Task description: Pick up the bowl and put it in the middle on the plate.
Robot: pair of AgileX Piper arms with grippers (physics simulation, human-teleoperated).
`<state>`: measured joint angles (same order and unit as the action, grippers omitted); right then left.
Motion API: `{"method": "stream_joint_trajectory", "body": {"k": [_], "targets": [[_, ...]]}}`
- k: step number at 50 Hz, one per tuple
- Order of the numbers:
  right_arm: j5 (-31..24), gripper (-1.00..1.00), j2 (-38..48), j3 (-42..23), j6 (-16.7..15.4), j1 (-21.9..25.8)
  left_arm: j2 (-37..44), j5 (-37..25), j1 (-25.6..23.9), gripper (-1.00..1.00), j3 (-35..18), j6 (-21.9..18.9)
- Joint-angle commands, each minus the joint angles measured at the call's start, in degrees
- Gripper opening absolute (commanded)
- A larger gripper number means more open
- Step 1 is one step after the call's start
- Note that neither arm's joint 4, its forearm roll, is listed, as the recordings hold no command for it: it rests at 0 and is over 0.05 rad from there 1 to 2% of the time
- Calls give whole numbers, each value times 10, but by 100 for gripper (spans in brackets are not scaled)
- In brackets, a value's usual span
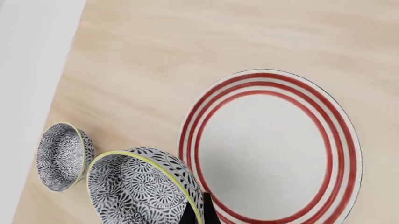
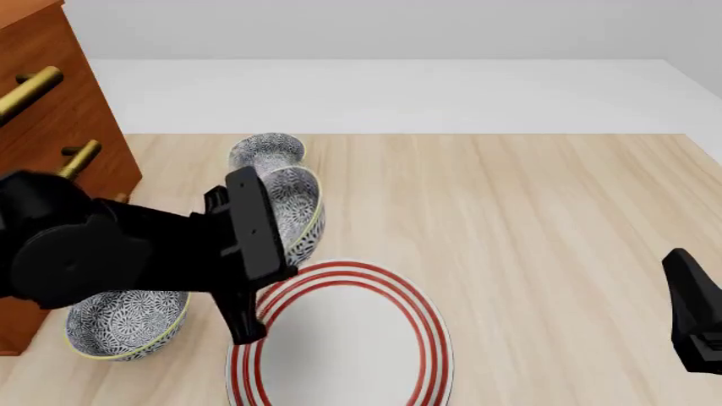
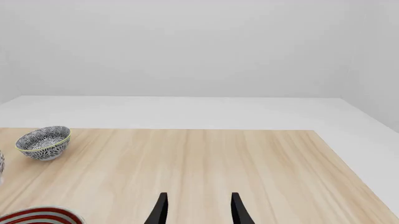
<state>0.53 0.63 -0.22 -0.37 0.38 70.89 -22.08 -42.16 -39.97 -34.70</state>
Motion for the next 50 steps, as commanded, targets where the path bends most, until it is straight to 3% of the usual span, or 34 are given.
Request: {"method": "stream_joint_trajectory", "body": {"k": [1,25,50], "targets": [[0,100,0,0,0,0,-21,-18,-32,-100,14,-10],[0,100,0,0,0,0,8,-41,-99,-100,0,-8],[0,100,0,0,0,0,65,-4,-152,-100,15,4]]}}
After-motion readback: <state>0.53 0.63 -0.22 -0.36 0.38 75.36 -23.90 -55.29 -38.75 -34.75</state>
